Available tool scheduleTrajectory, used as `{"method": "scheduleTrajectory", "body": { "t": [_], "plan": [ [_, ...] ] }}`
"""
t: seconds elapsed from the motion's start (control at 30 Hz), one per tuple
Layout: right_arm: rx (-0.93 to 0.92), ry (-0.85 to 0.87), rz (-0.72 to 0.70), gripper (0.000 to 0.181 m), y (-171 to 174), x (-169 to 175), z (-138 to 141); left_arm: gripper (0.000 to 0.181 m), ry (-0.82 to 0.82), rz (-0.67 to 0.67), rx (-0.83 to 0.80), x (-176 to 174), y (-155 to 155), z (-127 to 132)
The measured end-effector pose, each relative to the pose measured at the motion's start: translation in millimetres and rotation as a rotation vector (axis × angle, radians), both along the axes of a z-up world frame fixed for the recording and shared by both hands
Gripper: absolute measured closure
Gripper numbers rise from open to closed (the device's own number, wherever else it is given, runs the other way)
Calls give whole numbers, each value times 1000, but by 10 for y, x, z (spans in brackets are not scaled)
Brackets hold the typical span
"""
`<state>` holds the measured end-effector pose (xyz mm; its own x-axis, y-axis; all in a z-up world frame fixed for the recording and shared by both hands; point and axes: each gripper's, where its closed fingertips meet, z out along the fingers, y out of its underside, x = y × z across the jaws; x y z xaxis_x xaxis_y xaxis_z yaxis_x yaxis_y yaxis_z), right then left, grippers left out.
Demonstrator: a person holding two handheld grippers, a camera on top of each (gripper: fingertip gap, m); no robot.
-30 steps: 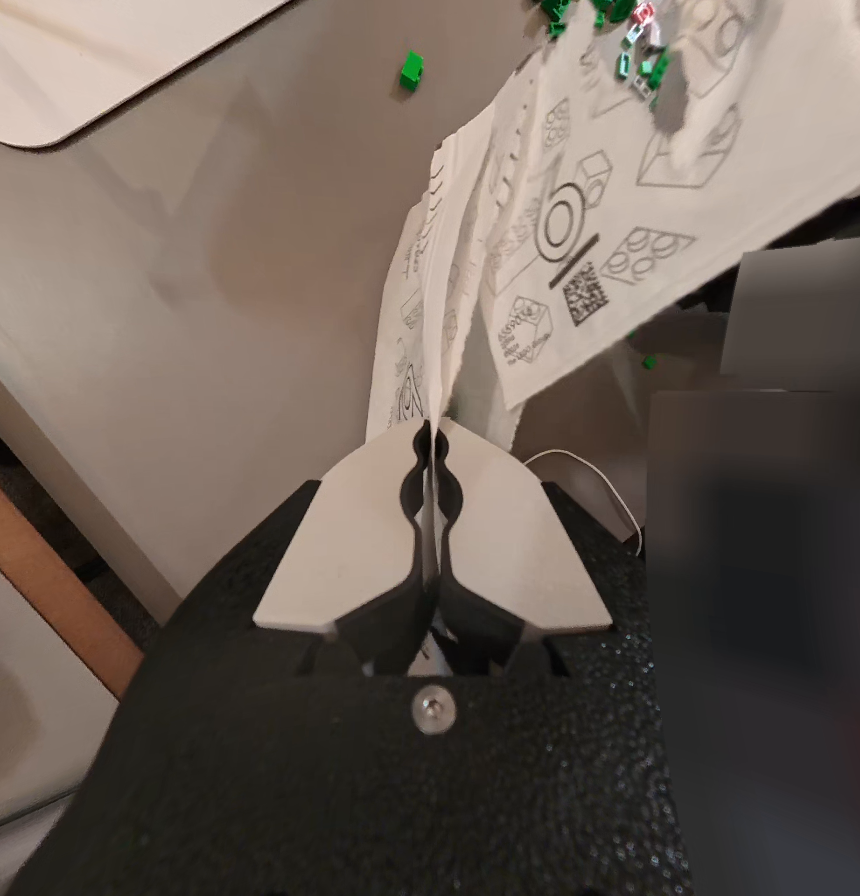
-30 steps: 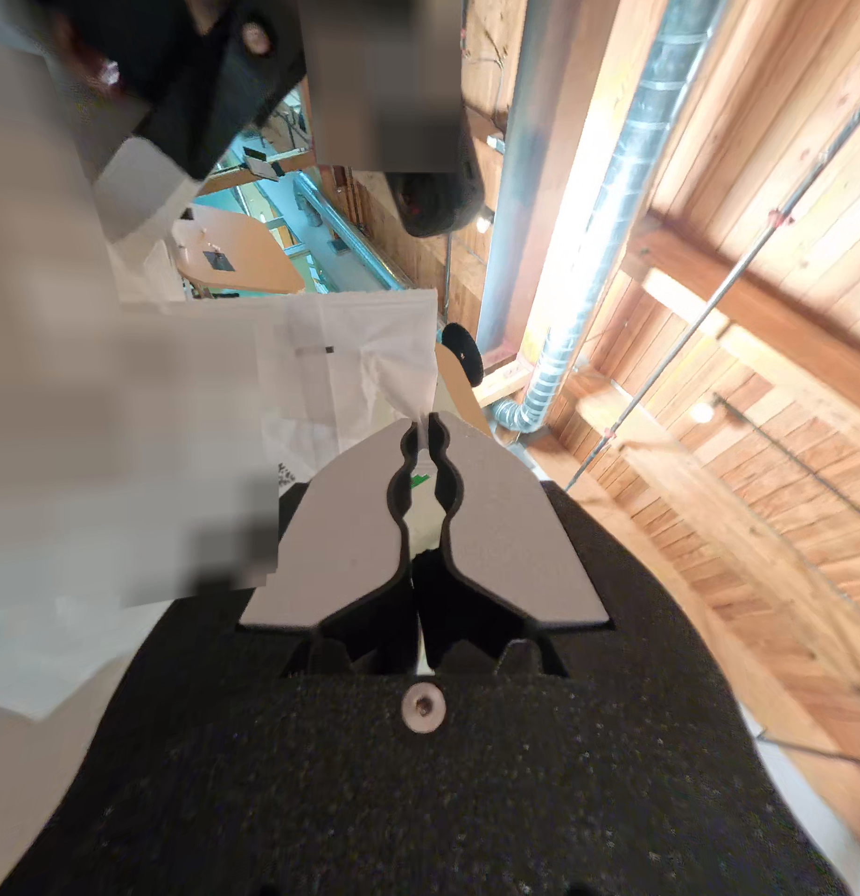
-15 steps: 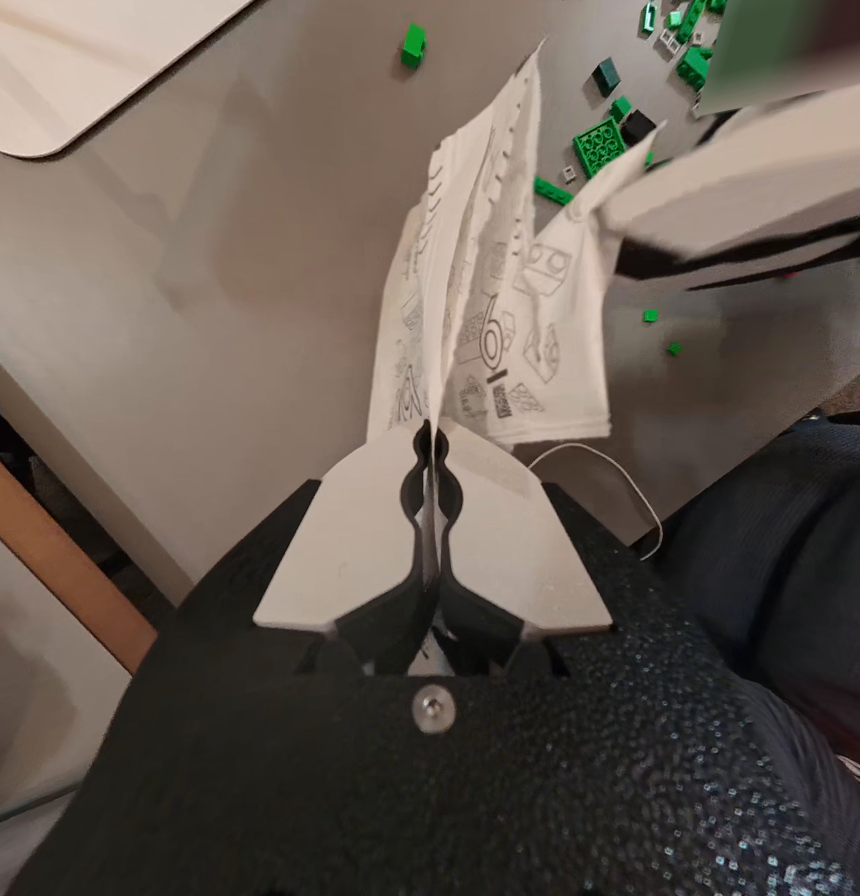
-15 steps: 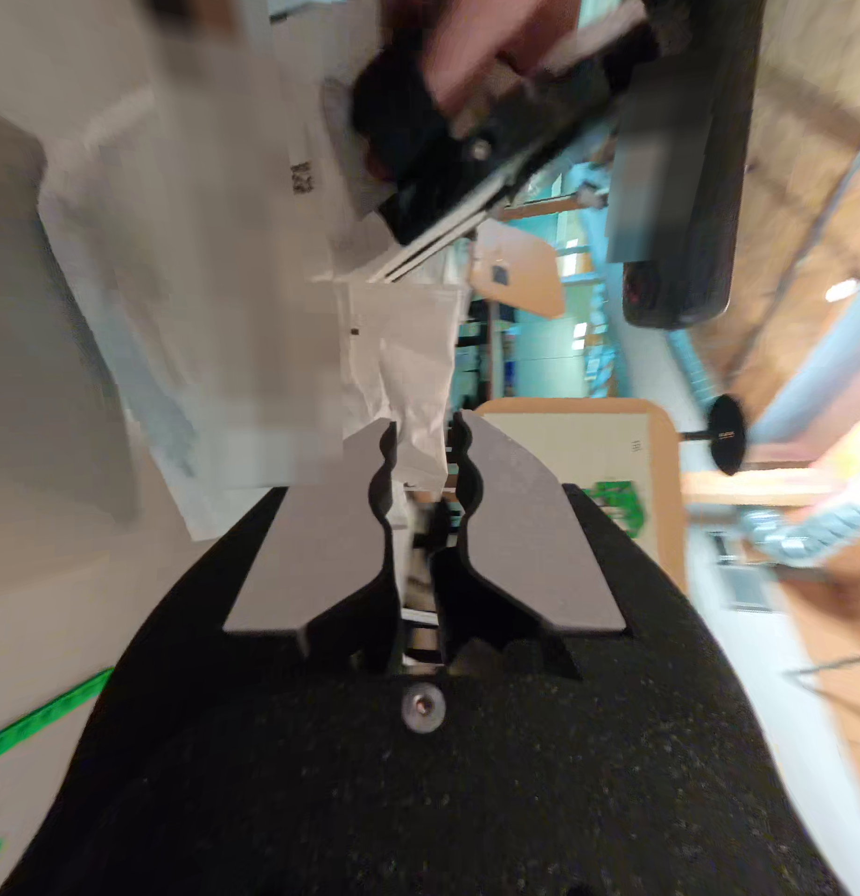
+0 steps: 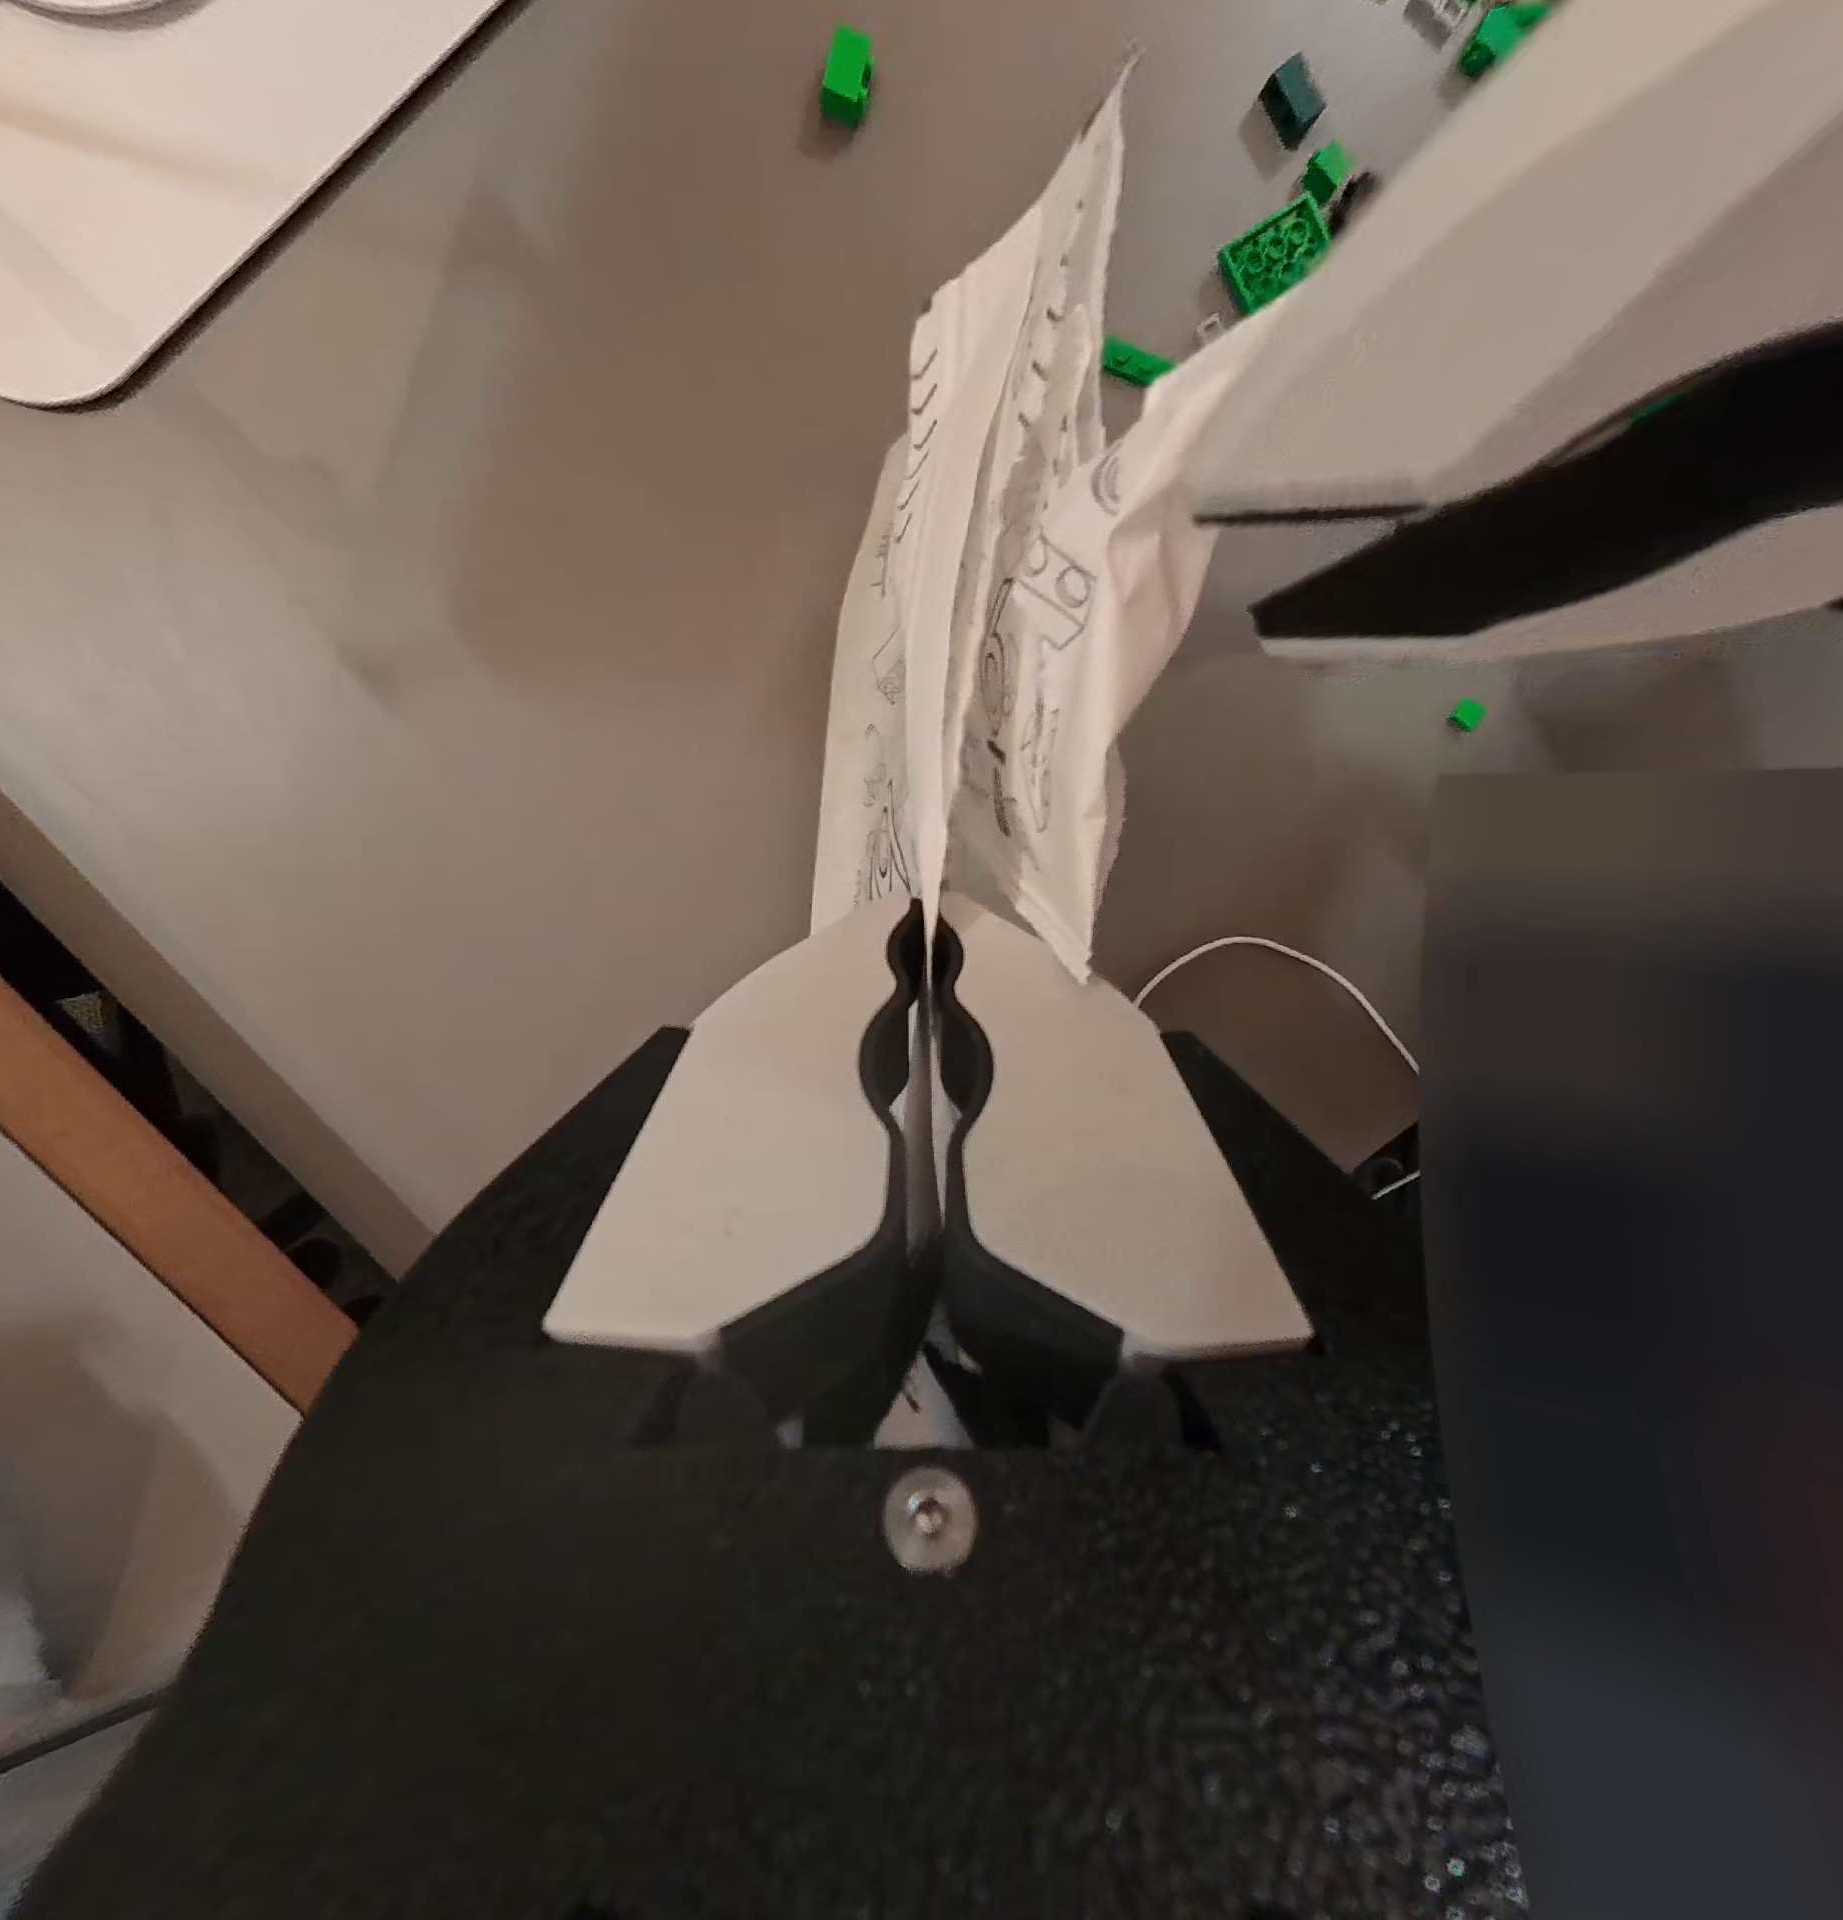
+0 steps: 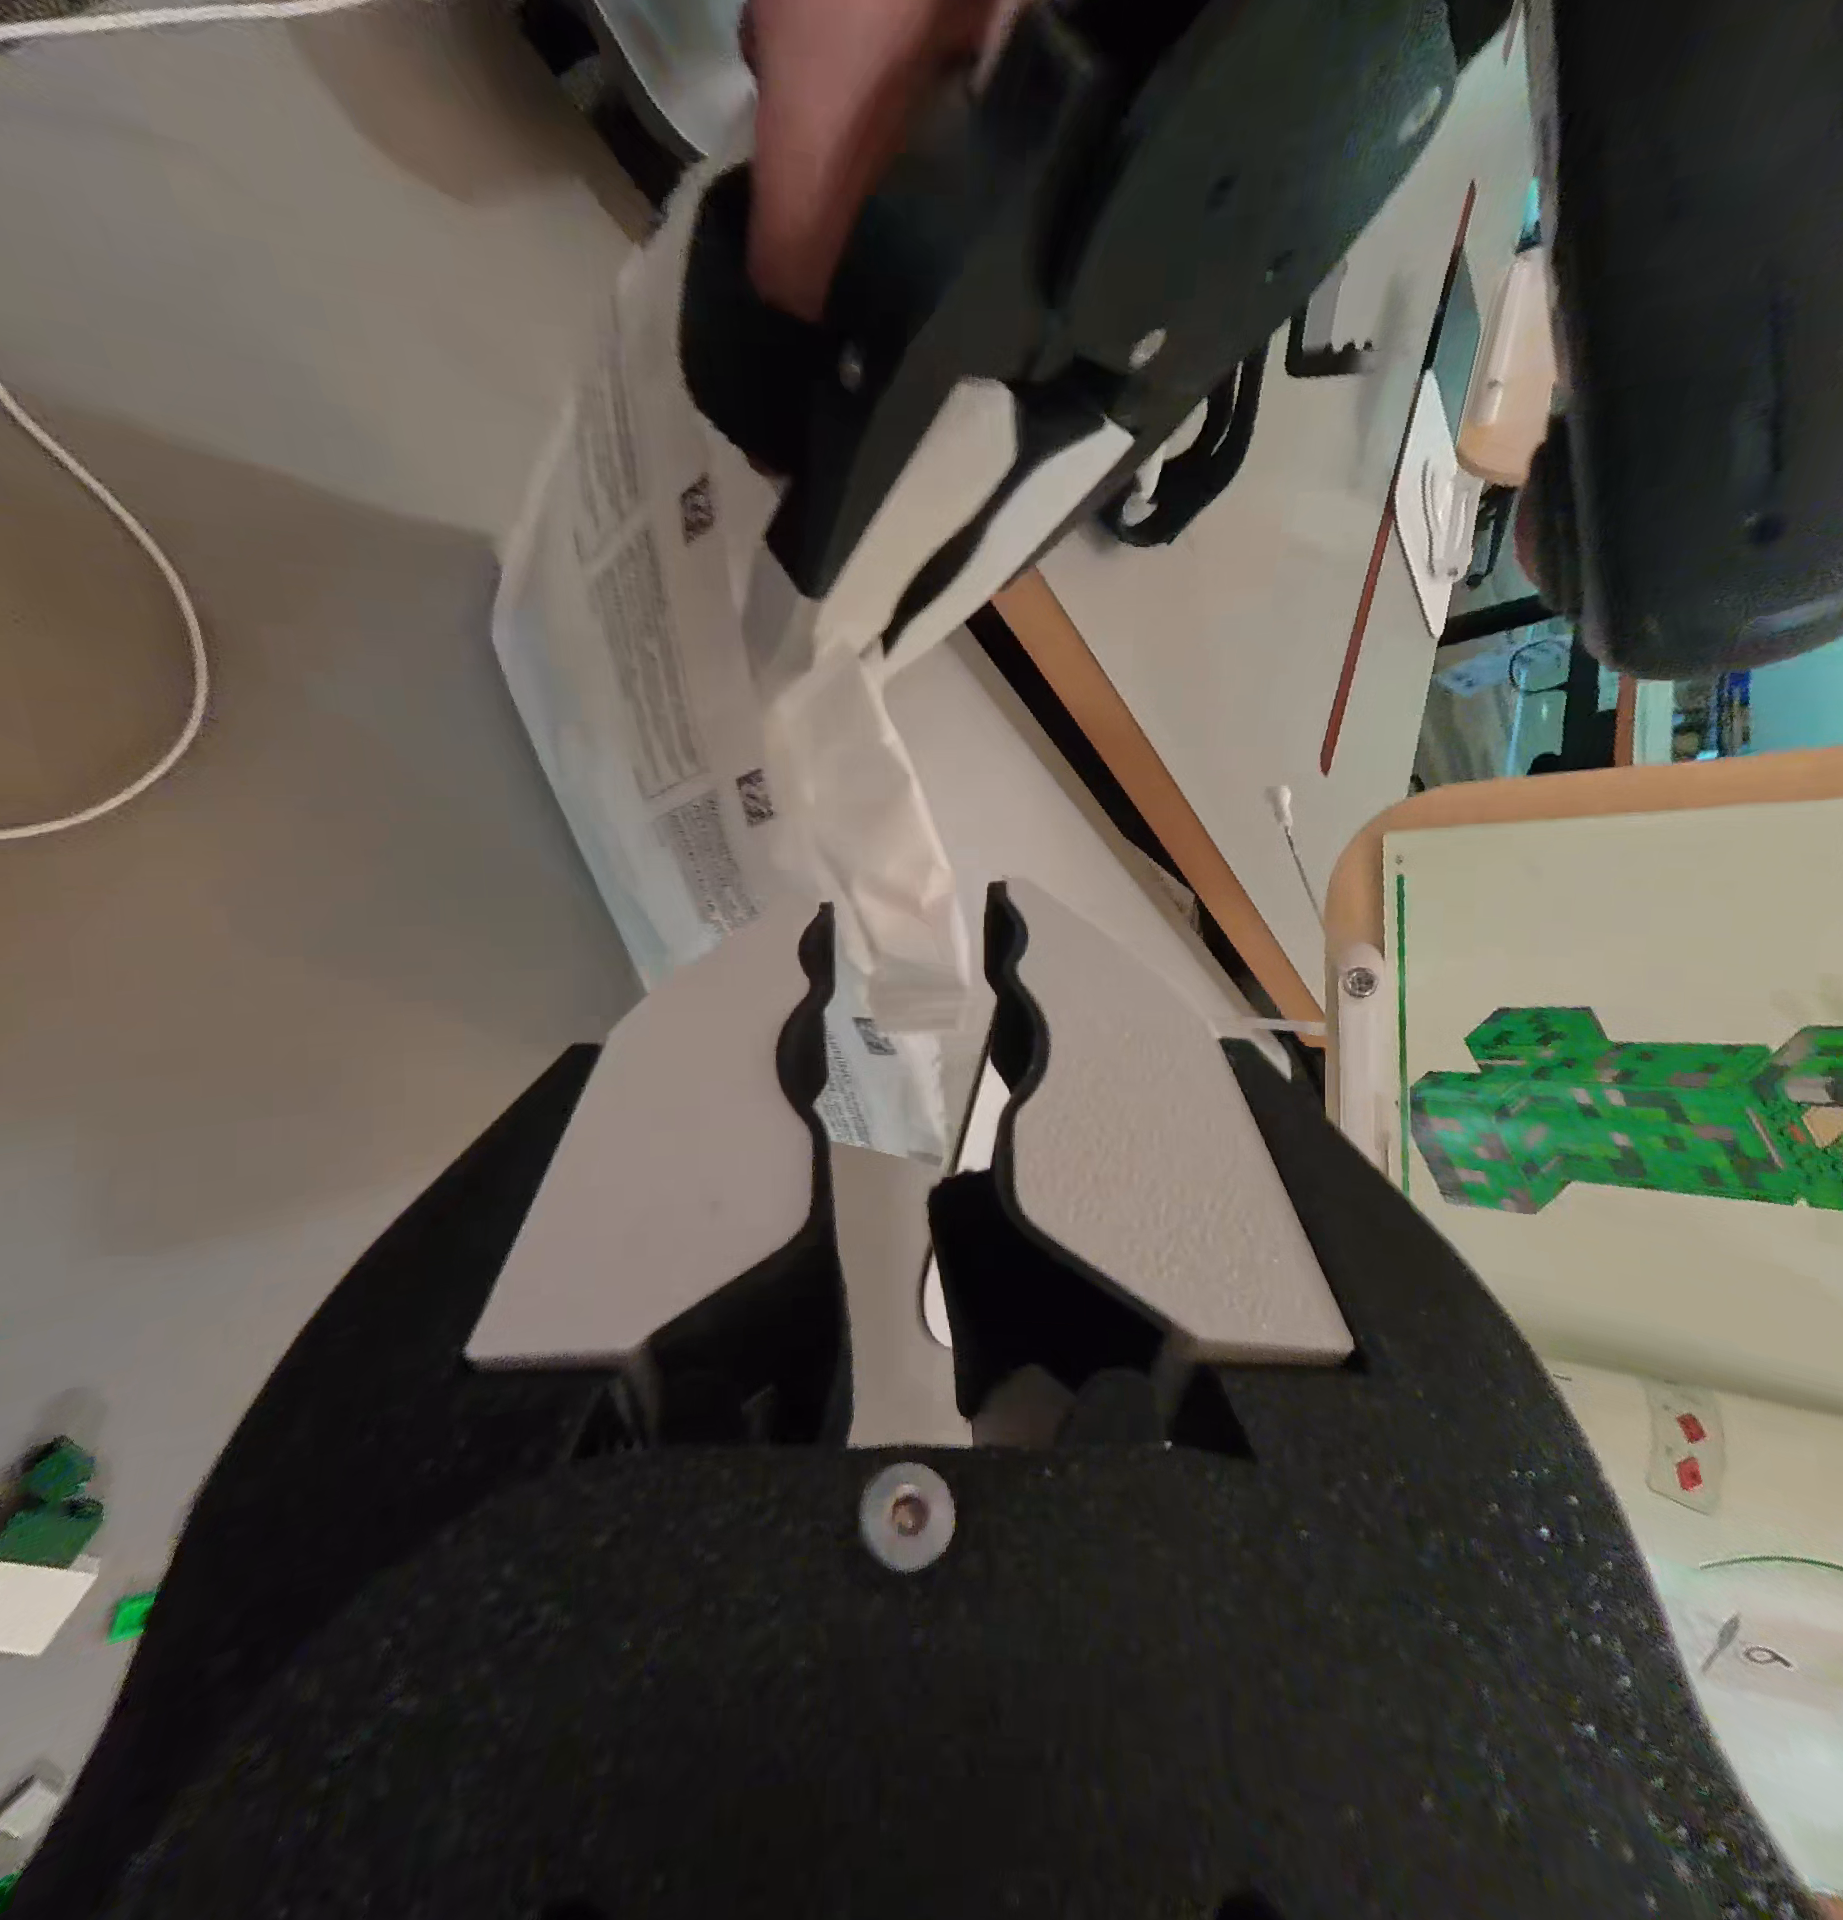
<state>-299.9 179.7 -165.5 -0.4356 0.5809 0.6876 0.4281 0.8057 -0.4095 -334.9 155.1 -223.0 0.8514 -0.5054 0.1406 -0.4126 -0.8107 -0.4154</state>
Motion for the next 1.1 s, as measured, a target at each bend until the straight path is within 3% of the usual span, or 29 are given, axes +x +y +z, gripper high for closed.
{"method": "scheduleTrajectory", "body": {
  "t": [0.2, 0.33, 0.5, 0.77, 0.9, 0.93, 1.1],
  "plan": [
    [-297, -185, 0, 152, -61, -24, -70, 181, 34, -39, -3, 59, -17, -20],
    [-278, -235, 22, 179, -46, -50, -109, 181, 44, -66, -3, 103, -25, -19],
    [-342, -218, 69, 180, -74, 11, -137, 181, -5, -63, 42, 79, -13, 42],
    [-171, -167, 32, 180, 34, -60, -137, 181, -41, -123, 102, 173, 27, 119],
    [-217, -292, 15, 180, 18, 22, -256, 181, -19, -160, 118, 221, 21, 135],
    [-236, -309, 10, 178, 8, 40, -260, 181, -13, -155, 115, 210, 25, 123],
    [-339, -252, -6, 135, 48, 174, -37, 181, -21, -166, 109, 184, 4, 112]
  ]
}}
